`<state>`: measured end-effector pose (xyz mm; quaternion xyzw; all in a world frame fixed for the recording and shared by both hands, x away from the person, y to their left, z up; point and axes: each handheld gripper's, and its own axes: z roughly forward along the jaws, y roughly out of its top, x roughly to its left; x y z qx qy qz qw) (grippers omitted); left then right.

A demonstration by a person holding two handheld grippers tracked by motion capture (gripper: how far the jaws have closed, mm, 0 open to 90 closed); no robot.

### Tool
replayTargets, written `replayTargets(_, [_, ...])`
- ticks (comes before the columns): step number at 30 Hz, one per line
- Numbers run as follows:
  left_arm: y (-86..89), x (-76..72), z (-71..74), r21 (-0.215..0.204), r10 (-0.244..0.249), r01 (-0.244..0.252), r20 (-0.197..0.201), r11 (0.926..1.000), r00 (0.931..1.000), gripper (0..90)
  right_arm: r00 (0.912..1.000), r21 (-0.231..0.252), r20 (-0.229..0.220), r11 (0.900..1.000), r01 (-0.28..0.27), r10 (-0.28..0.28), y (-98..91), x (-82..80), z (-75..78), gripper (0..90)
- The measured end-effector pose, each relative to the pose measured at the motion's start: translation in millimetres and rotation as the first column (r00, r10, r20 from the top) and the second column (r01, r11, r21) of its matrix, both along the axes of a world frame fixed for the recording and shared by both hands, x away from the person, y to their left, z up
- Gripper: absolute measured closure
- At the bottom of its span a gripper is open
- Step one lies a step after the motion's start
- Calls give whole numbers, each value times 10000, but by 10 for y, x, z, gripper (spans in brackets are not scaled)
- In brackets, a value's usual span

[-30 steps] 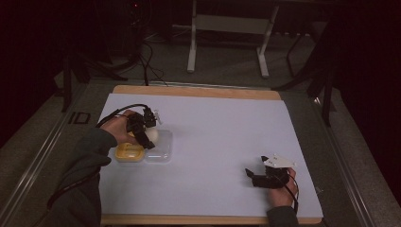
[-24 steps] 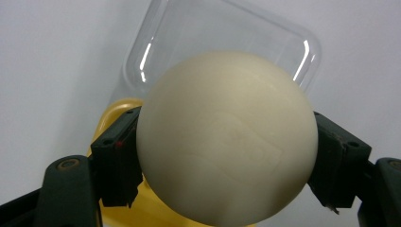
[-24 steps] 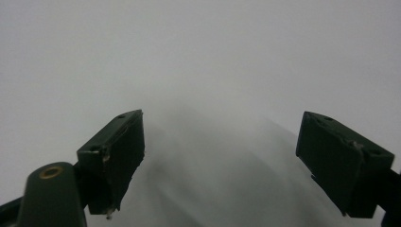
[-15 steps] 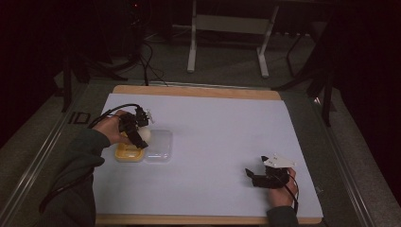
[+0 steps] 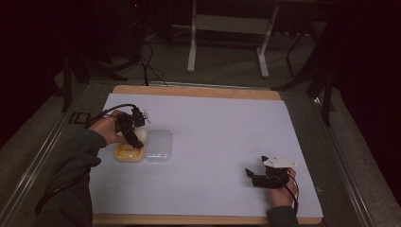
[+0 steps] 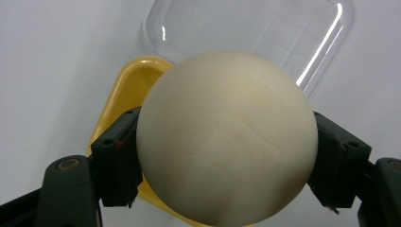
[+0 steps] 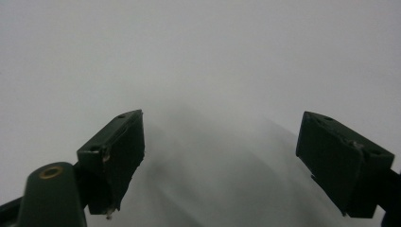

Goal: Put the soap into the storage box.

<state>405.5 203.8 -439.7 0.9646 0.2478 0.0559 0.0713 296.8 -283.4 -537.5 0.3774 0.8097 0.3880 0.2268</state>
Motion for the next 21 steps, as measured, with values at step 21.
replayTargets(21, [111,13,-127,263,345,-342,-128,9991,9993,245,10000,-11,23,10000,-8,8,0,-1,0,160])
